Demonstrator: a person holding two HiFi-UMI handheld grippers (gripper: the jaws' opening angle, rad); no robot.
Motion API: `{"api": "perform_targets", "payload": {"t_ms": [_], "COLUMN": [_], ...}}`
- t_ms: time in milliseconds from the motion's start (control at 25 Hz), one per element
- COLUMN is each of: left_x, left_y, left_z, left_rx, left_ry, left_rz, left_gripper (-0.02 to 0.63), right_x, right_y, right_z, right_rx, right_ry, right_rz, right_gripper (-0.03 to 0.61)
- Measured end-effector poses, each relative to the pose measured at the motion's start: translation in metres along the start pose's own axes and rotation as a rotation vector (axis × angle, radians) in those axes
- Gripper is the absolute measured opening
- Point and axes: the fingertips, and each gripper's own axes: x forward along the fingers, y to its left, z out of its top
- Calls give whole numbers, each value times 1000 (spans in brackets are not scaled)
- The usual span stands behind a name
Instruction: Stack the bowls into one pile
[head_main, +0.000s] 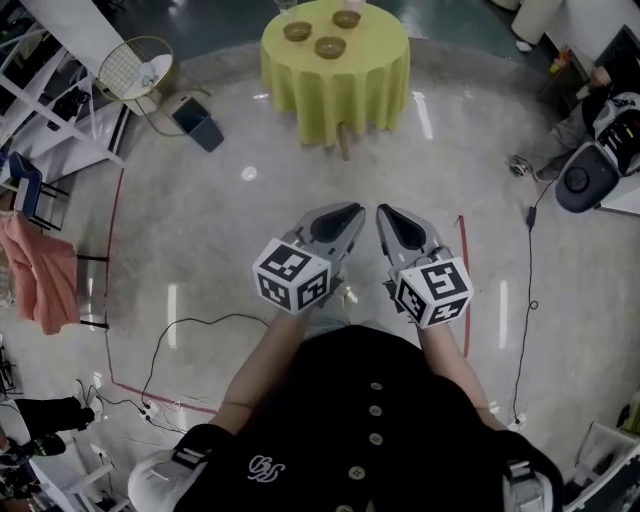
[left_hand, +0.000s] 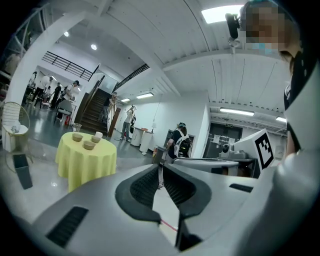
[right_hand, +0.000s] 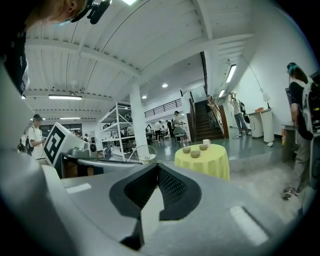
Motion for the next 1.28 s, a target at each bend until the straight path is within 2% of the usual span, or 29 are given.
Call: {"api": "perform_targets", "payload": {"t_ms": [320,600,1000,1280], "left_x": [50,77,113,162], "left_y": [76,125,183,224], "left_z": [48,73,77,85], "left_rx": [22,16,-26,-41], "left_ry": [-11,13,33,13], "left_rz": [-24,-56,-31,-2], "left_gripper": [37,37,37,37], "right_x": [87,141,197,246], "right_y": [-41,-60,-91,-150], "right_z": [37,54,48,58], "right_rx": [4,7,9,-3], "right_ry": [-7,-10,51,38], "right_rz": [-22,-61,-40,-29], "right_gripper": [3,3,3,3]}}
